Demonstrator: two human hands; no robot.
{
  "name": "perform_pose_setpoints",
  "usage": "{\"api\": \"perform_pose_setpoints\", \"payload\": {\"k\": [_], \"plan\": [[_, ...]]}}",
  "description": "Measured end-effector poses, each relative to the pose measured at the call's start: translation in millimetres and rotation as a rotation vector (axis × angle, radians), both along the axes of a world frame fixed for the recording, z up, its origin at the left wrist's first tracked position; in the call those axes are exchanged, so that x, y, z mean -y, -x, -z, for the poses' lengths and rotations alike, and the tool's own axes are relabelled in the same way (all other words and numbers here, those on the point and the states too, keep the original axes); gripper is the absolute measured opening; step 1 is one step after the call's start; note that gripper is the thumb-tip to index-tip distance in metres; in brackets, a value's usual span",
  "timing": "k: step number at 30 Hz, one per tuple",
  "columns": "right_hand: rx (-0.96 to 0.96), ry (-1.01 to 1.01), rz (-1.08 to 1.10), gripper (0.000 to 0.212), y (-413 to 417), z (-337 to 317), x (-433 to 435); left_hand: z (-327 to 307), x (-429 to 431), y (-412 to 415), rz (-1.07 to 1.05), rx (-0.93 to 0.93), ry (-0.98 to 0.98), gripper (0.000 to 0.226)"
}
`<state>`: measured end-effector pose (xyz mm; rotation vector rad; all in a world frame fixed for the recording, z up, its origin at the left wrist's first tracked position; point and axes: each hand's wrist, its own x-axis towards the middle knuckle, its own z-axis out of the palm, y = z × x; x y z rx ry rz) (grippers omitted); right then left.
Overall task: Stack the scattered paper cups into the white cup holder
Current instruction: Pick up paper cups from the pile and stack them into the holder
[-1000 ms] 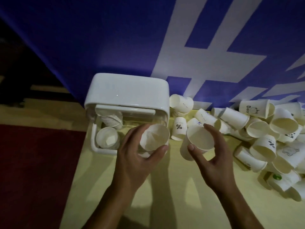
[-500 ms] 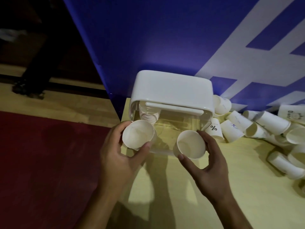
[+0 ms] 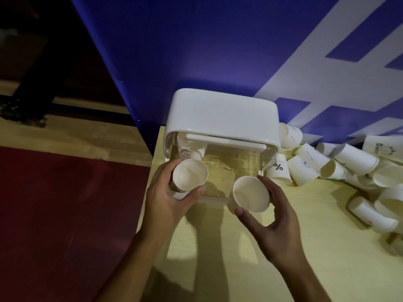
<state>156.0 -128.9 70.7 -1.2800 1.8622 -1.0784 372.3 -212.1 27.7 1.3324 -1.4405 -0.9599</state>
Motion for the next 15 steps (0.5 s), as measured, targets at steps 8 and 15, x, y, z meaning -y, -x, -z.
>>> {"api": "perform_pose_setpoints", "payload": {"k": [8, 15], "plan": [[-0.001, -0.017, 0.005, 0.072, 4.4, 1.1, 0.9, 27.8, 5.5, -3.9, 0.037, 0.28, -0.001, 0.069], [-0.035, -0.004, -0.03, 0.076, 0.0, 4.2, 5.0, 30.6, 4.2, -7.0, 0.067, 0.25, -0.115, 0.072]]}}
